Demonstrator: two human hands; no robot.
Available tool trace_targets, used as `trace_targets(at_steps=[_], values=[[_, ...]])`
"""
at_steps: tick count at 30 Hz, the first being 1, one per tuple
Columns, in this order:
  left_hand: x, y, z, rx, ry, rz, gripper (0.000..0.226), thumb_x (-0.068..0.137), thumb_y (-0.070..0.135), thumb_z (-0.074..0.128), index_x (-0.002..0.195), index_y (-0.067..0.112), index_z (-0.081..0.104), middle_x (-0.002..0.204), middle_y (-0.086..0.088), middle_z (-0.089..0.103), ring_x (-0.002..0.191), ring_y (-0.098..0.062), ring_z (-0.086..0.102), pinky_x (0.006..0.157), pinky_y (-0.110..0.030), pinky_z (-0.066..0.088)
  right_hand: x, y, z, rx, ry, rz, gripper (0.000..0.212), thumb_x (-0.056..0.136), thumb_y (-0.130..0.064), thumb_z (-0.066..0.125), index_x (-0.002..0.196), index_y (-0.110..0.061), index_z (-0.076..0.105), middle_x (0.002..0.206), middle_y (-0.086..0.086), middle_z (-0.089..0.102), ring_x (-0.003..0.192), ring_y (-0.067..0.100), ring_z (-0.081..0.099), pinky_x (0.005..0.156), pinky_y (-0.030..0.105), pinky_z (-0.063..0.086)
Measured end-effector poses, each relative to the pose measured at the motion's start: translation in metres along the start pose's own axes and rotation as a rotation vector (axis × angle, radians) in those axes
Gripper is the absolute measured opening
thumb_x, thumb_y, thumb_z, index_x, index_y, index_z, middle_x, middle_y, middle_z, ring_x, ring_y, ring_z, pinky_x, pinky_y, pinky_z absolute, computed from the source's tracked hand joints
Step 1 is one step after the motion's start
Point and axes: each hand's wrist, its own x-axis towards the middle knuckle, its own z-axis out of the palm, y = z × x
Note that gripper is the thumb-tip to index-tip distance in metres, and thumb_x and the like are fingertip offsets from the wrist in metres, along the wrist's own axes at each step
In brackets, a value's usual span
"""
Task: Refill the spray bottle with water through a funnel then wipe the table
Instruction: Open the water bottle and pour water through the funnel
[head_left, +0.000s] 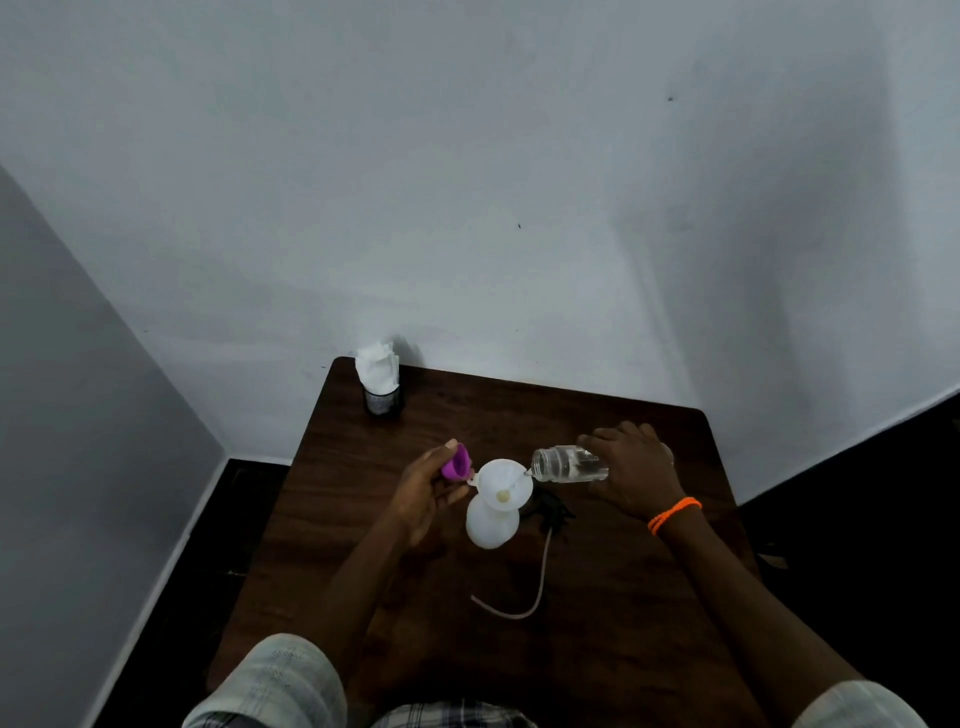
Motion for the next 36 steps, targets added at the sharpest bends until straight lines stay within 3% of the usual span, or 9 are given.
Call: trace_targets(at_steps=[11, 36], values=[[-0.0033, -0.0001, -0.0007, 0.003, -0.004, 0.006, 0.055, 0.085, 0.044, 0.071, 0.123, 0.005, 0.065, 0.122, -0.022, 0.070, 0.107, -0.030, 0.071, 0.081, -0.037, 0.058, 0.0001, -0.0011, -0.0017, 0.002, 0.006, 0.000, 0.064, 0.057, -0.049, 0.081, 0.116, -0.025, 0.073, 0.106, -0.002, 0.075, 0.088, 0.028, 0.063, 0.077, 0.040, 0.044], [-0.0054, 0.0007, -0.0015, -0.044, -0.008, -0.025, 0.051, 0.088, 0.039, 0.071, 0.125, 0.005, 0.064, 0.123, -0.022, 0.069, 0.113, -0.034, 0.069, 0.092, -0.041, 0.058, -0.0003, -0.0055, -0.0006, -0.002, 0.033, -0.017, 0.063, 0.054, -0.053, 0.084, 0.109, -0.025, 0.075, 0.098, -0.002, 0.075, 0.081, 0.027, 0.063, 0.071, 0.041, 0.046]])
